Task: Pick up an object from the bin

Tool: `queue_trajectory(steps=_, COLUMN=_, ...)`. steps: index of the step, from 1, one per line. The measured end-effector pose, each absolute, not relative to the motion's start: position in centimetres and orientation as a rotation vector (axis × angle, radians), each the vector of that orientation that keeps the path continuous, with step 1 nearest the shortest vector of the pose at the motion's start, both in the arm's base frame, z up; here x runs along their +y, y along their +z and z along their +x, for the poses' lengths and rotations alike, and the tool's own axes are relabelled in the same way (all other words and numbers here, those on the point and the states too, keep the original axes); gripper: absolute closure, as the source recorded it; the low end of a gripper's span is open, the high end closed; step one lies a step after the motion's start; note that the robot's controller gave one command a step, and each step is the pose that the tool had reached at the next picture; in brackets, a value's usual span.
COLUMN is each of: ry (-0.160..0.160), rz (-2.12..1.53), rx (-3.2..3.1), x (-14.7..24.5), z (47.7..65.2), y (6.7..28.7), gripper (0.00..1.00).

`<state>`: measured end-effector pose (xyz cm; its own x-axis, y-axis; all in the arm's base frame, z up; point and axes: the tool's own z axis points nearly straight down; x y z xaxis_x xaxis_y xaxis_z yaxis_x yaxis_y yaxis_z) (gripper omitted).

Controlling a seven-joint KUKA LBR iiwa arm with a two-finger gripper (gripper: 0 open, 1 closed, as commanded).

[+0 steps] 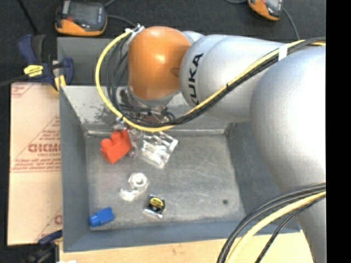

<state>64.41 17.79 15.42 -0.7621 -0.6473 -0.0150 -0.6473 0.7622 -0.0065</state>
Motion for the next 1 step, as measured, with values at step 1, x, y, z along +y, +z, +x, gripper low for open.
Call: queue_trajectory(steps=1, ry=-0.002, rz=-0.943, rx=2.981, x=15.26, z=64.54, y=26.84, gripper=1.00)
